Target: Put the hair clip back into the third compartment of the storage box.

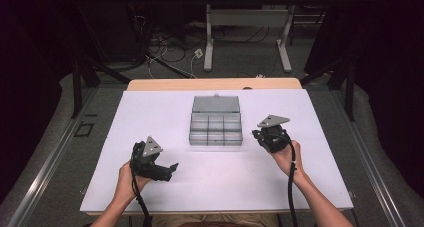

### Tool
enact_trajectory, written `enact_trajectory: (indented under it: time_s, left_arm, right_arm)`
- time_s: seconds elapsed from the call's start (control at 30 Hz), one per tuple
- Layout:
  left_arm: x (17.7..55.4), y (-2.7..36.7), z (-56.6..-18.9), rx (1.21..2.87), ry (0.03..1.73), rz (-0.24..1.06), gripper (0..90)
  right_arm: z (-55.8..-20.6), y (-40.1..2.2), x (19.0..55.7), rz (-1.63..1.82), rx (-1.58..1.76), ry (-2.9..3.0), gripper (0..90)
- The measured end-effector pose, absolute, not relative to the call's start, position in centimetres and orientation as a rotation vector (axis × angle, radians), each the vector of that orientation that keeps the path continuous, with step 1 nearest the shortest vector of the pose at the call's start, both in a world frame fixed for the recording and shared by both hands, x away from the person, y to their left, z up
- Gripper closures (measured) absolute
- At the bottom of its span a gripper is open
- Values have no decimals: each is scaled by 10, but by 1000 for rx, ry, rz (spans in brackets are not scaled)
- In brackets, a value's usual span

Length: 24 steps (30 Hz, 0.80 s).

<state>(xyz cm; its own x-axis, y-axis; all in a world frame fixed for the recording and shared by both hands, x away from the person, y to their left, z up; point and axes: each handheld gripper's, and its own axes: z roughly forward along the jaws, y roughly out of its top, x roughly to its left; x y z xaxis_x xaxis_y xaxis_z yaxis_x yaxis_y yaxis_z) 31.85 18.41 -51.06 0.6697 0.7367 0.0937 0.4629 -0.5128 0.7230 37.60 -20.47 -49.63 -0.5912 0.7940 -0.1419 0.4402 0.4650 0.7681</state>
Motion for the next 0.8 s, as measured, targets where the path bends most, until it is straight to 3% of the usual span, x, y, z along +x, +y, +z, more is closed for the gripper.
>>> enact_trajectory:
  time_s: [0.8]
  left_arm:
    - [318, 184, -511, 2192, 932, 508, 0]
  right_arm:
    - [-494, -190, 384, 987, 994, 2210, 898]
